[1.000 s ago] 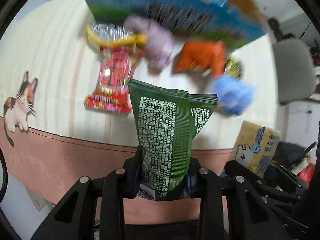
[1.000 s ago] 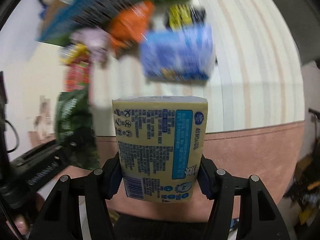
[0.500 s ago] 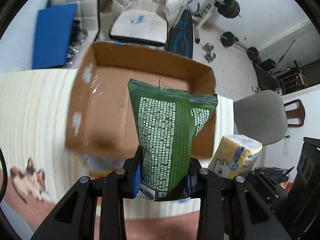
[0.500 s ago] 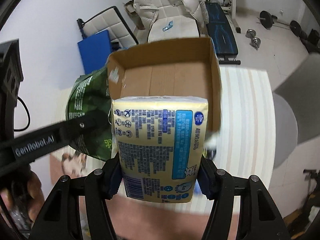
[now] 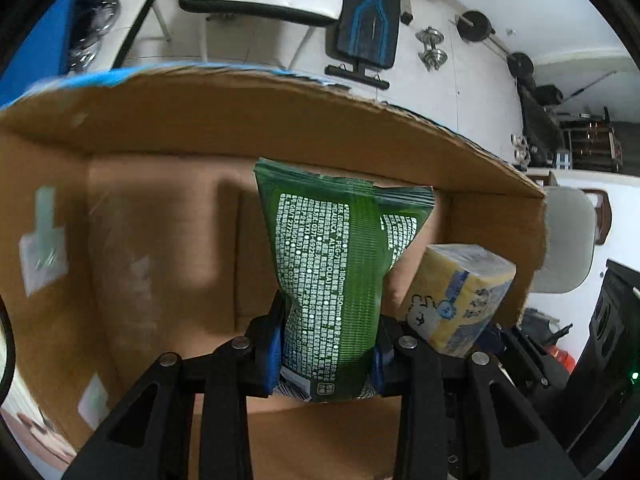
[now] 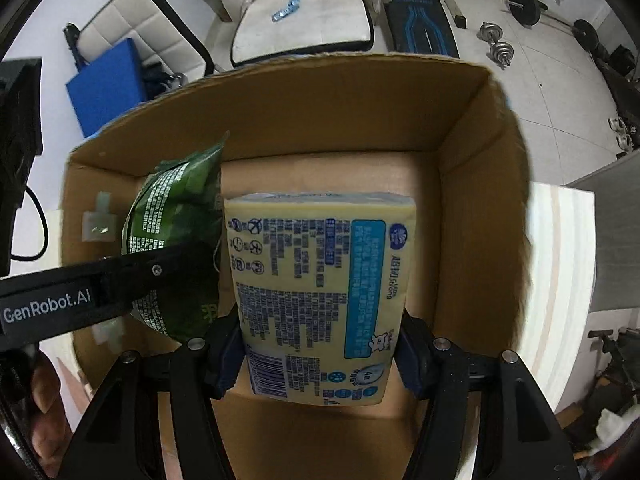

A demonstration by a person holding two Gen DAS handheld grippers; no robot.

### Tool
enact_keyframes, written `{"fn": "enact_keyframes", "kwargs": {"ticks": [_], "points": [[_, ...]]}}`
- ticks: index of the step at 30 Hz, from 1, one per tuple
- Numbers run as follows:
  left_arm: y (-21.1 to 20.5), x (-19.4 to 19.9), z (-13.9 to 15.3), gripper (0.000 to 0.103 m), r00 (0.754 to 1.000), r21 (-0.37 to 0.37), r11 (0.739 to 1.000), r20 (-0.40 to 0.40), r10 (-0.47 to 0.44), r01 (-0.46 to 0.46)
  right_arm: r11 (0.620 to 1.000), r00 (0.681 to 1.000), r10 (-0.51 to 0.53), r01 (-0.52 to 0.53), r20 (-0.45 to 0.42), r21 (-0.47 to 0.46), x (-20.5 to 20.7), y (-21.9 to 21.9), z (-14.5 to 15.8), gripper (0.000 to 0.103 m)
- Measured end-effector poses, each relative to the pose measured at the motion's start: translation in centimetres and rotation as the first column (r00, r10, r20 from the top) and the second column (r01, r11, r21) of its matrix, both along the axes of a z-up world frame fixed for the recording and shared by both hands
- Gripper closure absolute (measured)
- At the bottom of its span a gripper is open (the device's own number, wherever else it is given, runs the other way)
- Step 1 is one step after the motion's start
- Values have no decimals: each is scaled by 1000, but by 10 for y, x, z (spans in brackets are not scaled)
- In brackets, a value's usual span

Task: Organize soft objects
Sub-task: 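Carry both items into the box and open both tools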

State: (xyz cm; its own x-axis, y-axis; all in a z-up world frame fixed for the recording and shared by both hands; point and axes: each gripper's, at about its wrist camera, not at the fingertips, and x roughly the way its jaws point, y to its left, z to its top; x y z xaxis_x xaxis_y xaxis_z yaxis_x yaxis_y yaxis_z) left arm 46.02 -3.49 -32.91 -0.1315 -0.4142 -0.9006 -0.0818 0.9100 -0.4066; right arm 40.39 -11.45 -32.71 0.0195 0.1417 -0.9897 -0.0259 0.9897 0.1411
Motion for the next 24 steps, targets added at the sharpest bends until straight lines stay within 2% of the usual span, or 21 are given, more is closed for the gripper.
{"fn": "enact_keyframes", "kwargs": {"ticks": [8,12,13,15,17,22,24], "points": [[-4,4,-13,72,998,11,999,-45,-37,37,998,999,15,-17,-36,-54,24,6,-25,38],[-2,0,-9,69,998,54,997,-44,-54,56,998,998,13,-16,-68,-54,26,9,-32,37],[0,-2,-7,66,997,54,997,-48,-58,60,999,997,9,-13,-72,-53,26,9,-33,37],[4,-4,1,52,997,59,996,-46,-59,61,999,997,4,-8,-75,-53,31,10,-36,35],[12,-10,11,31,998,71,996,-28,-58,60,999,997,5,-8,-76,-46,30,10,-33,30],[24,-28,48,10,997,110,992,39,-59,55,997,998,15,-19,-63,-69,20,17,-10,19],[30,-40,67,5,996,119,992,73,-59,50,997,999,25,-28,-47,-77,13,19,2,4]]}}
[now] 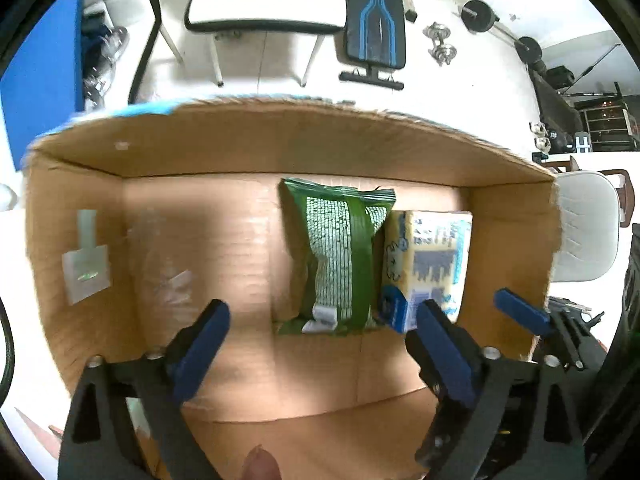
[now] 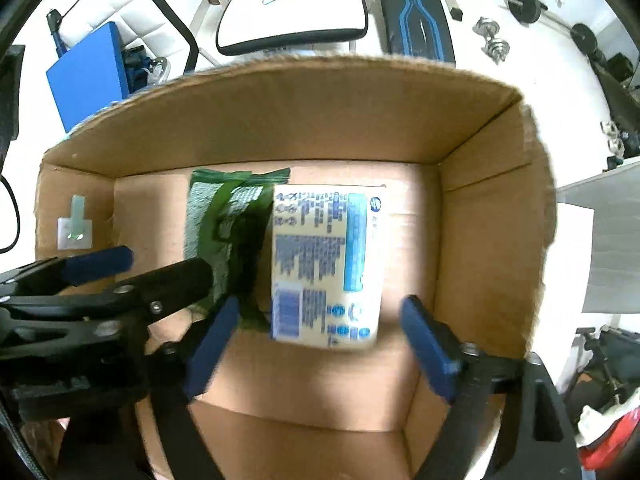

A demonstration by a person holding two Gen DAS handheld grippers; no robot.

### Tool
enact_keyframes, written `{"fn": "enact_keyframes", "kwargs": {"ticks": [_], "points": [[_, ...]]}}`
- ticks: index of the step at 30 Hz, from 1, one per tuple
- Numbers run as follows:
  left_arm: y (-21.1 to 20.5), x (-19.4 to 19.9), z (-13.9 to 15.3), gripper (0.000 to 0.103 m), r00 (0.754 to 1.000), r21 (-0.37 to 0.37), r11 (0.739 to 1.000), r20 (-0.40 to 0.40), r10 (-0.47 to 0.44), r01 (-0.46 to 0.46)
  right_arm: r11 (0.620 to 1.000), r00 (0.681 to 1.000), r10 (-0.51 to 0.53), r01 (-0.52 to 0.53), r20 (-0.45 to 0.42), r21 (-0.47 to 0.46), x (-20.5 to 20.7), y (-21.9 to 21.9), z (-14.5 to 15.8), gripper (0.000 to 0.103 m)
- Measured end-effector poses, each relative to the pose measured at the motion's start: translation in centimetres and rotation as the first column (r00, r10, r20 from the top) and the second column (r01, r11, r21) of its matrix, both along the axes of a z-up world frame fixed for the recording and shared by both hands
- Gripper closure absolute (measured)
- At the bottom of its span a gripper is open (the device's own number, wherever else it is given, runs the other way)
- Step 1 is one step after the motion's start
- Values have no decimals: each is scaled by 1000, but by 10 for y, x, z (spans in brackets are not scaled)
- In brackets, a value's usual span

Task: Organize soft objects
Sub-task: 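Carry both items into the box and open both tools, then grasp the blue wipe pack with the right tool while the left grasps the red snack bag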

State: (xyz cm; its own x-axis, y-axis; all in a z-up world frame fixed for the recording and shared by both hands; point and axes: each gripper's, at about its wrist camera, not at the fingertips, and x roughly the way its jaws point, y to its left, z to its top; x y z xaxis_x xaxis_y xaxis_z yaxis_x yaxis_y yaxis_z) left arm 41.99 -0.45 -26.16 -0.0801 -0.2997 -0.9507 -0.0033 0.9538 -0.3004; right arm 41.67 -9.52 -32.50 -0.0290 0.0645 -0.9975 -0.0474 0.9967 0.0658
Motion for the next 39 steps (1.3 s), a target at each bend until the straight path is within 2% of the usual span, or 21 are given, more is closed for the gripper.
{"fn": "enact_keyframes", "kwargs": {"ticks": [2,5,9,12,14,16,18,21,24,25,29,32,34,35,38,39], "points": [[15,-11,18,4,999,17,1000,45,0,-1,1000,1000,16,-16,20,-3,-5,4,12,0],[35,-38,40,3,993,57,998,121,-3,-4,999,997,41,-40,60,-16,-16,12,34,0],[42,-69,69,3,975,128,992,221,-7,-22,997,987,73,-69,144,-27,-42,16,68,0],[23,-79,74,3,954,211,976,300,-17,-49,992,968,124,-122,219,-24,-75,18,98,0],[21,-110,75,3,944,266,961,329,-18,-75,983,950,184,-174,251,-60,-103,17,109,0],[25,-142,70,3,940,277,956,341,-1,-100,966,934,256,-239,250,-97,-131,14,113,0],[22,-169,61,3,947,297,948,322,18,-119,938,911,343,-320,228,-131,-170,13,105,0],[26,-215,33,3,966,313,941,253,47,-128,883,877,454,-421,158,-206,-211,14,73,0],[32,-249,2,3,983,325,937,165,77,-128,804,823,564,-530,67,-270,-255,20,32,0],[31,-261,-5,3,987,332,935,138,86,-128,768,796,604,-568,40,-295,-269,23,13,0],[35,-282,-40,3,991,343,931,71,109,-127,658,718,696,-646,-17,-386,-301,32,-28,0],[36,-282,-60,3,993,357,927,46,107,-116,608,692,720,-669,-59,-427,-313,37,-54,0],[40,-284,-69,3,993,353,928,34,112,-116,611,706,704,-660,-82,-437,-316,35,-71,6],[42,-284,-73,3,993,349,930,27,115,-117,625,722,686,-648,-90,-434,-315,33,-75,15],[47,-283,-83,3,993,325,938,17,121,-120,751,826,558,-545,-84,-373,-309,17,-76,31],[48,-282,-86,3,993,320,940,13,121,-119,811,869,488,-485,-80,-327,-306,7,-73,32]]}}
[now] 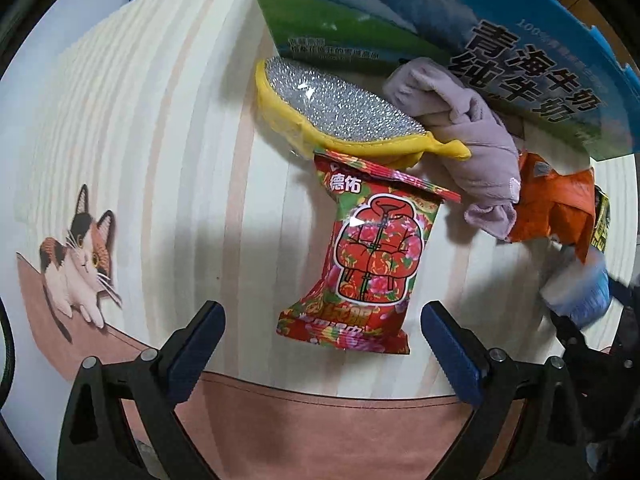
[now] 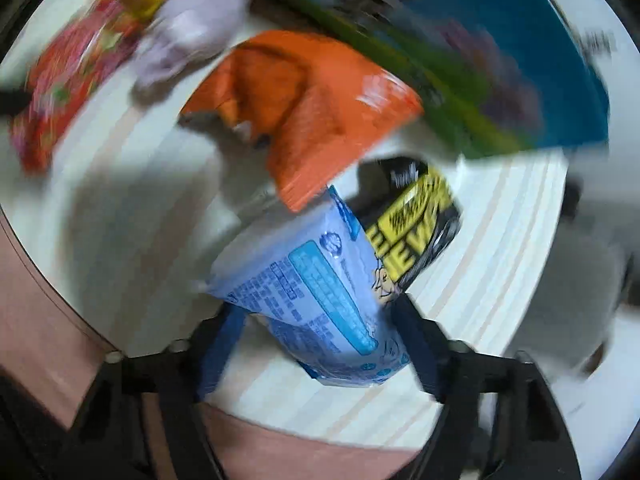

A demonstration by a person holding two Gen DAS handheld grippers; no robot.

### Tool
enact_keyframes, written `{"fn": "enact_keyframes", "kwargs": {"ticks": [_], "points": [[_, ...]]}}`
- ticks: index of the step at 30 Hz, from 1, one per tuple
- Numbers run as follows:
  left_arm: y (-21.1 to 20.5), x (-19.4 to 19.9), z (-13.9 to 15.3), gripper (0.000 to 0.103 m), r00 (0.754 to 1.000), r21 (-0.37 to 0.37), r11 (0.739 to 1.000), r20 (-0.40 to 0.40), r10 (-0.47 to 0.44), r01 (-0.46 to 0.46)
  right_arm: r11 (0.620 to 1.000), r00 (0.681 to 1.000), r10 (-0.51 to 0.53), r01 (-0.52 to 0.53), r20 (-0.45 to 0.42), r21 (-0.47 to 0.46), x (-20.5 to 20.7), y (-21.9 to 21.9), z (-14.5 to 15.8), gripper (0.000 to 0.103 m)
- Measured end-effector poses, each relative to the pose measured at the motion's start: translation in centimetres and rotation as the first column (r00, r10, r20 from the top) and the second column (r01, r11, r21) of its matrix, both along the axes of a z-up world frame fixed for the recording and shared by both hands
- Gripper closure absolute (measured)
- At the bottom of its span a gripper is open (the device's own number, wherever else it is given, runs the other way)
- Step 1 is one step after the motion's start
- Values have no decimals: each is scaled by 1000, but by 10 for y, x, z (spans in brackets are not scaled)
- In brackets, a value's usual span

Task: Organize soft objects
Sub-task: 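Grasp the blue wipe pack with the right tool while the left grasps the red snack bag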

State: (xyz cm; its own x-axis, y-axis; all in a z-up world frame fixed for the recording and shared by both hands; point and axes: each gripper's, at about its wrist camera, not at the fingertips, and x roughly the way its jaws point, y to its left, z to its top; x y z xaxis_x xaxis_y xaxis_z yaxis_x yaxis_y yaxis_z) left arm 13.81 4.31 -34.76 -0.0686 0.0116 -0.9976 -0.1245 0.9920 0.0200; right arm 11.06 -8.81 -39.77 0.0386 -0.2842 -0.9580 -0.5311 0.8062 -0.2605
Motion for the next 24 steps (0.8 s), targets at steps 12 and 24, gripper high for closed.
{"fn": "enact_keyframes", "kwargs": {"ticks": [12,24], "points": [[-2,22,-49,16,996,-75,995,-42,-74,71,586,671,-623,741,-401,330,-14,-106,-7,37],[-6,-11,-58,59,994,-72,994,-62,-87,82,879,905,-424,423,-47,222,-31,-65,30,23]]}}
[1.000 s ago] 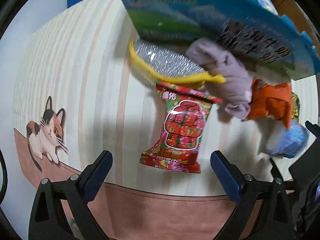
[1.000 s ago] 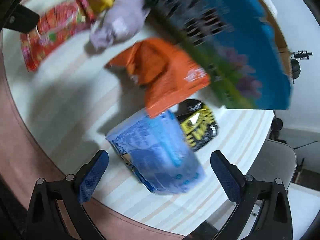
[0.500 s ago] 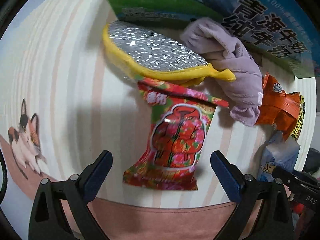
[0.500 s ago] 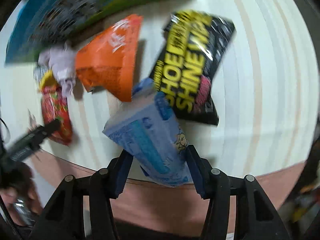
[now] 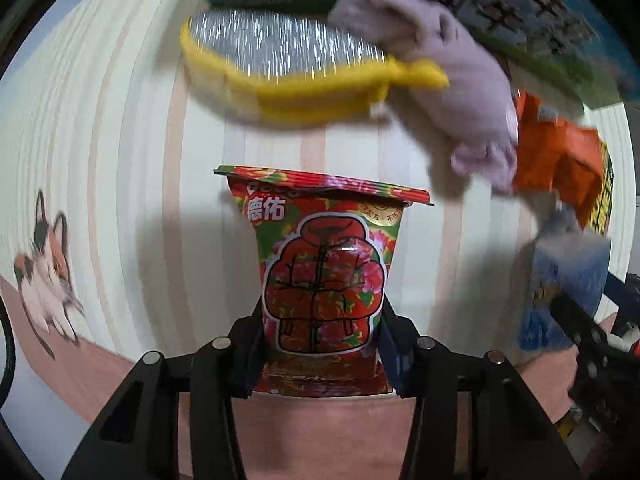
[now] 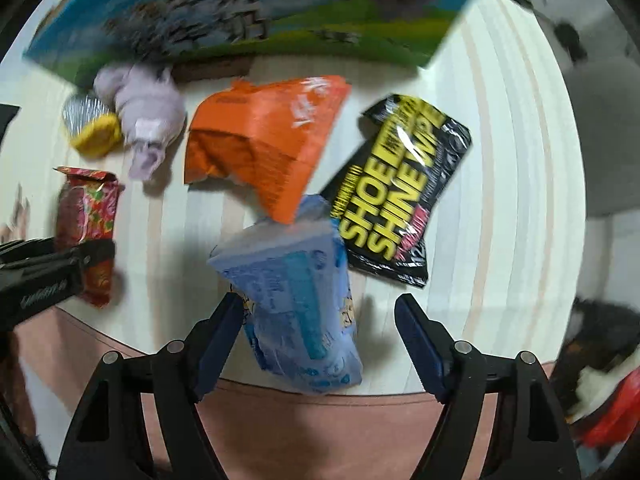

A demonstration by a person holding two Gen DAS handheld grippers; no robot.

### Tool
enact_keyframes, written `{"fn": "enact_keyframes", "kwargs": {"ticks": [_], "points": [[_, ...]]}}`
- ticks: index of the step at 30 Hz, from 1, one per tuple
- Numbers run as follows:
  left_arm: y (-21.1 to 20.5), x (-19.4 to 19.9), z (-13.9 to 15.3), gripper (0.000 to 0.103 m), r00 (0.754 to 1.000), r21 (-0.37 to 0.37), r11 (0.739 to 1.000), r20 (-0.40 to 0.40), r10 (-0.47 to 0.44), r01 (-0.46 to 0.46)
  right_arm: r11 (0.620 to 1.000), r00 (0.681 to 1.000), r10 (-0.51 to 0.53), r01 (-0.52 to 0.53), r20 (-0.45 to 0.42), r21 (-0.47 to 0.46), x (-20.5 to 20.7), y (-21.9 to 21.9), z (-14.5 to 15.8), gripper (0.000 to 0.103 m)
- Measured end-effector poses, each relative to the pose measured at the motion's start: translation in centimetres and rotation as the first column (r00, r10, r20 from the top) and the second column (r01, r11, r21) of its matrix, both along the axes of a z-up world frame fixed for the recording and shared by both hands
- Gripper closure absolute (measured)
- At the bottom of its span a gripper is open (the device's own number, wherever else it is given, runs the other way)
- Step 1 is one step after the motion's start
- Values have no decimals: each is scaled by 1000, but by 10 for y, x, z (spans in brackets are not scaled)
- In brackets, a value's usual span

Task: Organize soft objects
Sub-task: 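Grasp the blue wipe pack with the right tool while the left grasps the red snack bag, then place both packs into the box beside the first items and release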

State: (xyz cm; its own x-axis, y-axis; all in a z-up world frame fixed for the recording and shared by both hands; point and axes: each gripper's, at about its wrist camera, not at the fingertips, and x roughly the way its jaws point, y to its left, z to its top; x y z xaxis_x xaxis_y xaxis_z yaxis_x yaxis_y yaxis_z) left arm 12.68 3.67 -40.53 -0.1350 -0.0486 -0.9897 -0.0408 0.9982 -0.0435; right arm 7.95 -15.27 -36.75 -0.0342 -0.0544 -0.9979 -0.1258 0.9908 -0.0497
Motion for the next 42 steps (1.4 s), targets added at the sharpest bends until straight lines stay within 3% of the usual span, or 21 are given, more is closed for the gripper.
{"fn": "enact_keyframes", "kwargs": {"ticks": [2,4,6,9,12,16,21,25,30,33,37,42], "points": [[-1,-9,-4,59,1000,3,1000,1,5,-5,1000,999,-7,8,-39,9,-2,-1,-8,24],[-1,-12,-7,59,1000,10,1000,11,10,-10,998,994,-45,50,-98,49,-3,0,-19,43],[0,-11,-10,59,1000,10,1000,11,20,-21,992,987,-91,102,-131,80,-7,-10,-28,52],[1,-14,-5,60,999,0,999,10,38,-38,979,978,-147,165,-145,120,-7,-23,-26,64],[7,-13,-1,61,999,1,999,26,42,-42,958,964,-204,232,-170,169,-5,-43,-14,69],[14,-39,36,61,997,-37,998,62,54,-52,930,954,-239,278,-179,240,3,-74,8,71],[15,-43,83,61,990,-104,994,135,39,-25,904,960,-235,274,-153,328,9,-79,51,72],[15,-27,140,61,976,-168,986,215,42,-5,884,970,-223,243,-96,400,12,-84,112,72],[0,18,204,61,958,-228,973,284,32,35,861,977,-212,191,-8,472,36,-83,185,72],[-8,58,228,61,948,-224,973,318,19,56,852,977,-211,164,38,498,67,-75,206,72],[-14,126,232,61,943,-200,978,332,10,60,872,974,-209,143,91,469,125,-48,208,72],[-13,198,207,61,962,-173,984,272,16,32,905,977,-197,152,75,396,189,-39,183,72]]}}
